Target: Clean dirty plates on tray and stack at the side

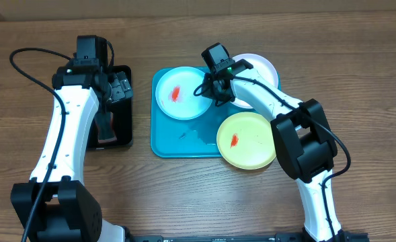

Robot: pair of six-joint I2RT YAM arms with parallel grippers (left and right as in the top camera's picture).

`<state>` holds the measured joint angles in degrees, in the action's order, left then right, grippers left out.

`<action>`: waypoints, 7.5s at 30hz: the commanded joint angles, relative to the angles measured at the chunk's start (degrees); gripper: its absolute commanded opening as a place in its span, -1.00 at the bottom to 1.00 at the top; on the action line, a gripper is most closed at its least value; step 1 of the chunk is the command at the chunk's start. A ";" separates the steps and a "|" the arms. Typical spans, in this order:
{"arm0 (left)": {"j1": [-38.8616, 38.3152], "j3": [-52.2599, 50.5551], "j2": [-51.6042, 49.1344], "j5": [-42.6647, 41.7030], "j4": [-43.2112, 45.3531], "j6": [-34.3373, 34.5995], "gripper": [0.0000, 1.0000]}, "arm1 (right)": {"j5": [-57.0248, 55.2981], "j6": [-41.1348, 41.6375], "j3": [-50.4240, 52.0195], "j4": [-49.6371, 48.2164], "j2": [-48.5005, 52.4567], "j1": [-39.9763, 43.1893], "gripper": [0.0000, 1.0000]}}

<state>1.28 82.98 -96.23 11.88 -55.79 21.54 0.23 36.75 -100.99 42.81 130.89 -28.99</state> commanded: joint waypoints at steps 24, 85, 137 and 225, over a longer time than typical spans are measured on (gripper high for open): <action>5.68 -24.13 -0.35 0.98 22.84 -6.86 0.13 | 0.20 -2.38 -1.38 6.01 0.92 -1.01 -0.92; -14.29 2.10 -25.29 -19.56 19.26 -11.26 -0.92 | 10.36 -6.80 -1.36 13.46 0.92 -1.38 -0.92; -16.48 2.82 -26.38 0.11 15.65 -0.13 -0.92 | 9.92 -6.75 -1.36 12.63 0.92 -1.64 -0.92; -16.94 3.06 -26.38 -5.11 19.50 0.11 -0.92 | 10.38 -6.58 -1.36 11.56 0.92 -1.64 -0.92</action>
<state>-16.80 86.59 -121.36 -5.56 -37.41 12.38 10.55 29.76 -102.74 54.87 130.89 -30.26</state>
